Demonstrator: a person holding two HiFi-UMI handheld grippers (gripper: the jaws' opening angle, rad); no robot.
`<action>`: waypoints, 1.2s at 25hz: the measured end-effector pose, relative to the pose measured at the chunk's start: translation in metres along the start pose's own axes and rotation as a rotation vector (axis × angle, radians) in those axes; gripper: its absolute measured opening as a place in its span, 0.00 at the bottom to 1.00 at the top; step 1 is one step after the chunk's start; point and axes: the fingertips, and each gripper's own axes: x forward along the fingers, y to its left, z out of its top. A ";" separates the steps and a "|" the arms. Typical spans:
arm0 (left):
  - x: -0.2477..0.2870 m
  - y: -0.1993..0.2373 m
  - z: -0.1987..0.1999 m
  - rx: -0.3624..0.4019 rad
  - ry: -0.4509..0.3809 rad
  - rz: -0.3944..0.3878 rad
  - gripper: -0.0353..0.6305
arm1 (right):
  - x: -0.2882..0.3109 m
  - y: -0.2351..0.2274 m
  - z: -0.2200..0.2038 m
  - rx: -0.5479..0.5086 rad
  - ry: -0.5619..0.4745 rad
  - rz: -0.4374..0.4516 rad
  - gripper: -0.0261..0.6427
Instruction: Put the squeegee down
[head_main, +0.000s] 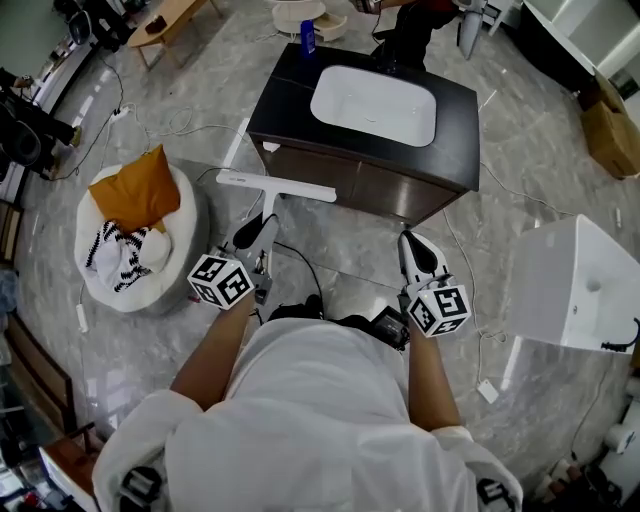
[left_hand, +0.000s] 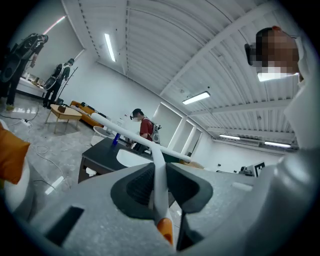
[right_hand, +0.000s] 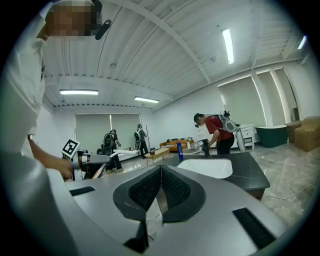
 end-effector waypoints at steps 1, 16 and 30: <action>0.008 0.003 0.003 -0.002 -0.004 -0.003 0.18 | 0.008 -0.003 0.003 -0.003 -0.001 0.003 0.06; 0.137 0.045 0.008 -0.073 -0.050 0.161 0.18 | 0.123 -0.123 0.032 0.001 0.040 0.191 0.06; 0.250 0.023 0.048 -0.065 -0.111 0.301 0.18 | 0.200 -0.244 0.090 -0.029 0.041 0.411 0.06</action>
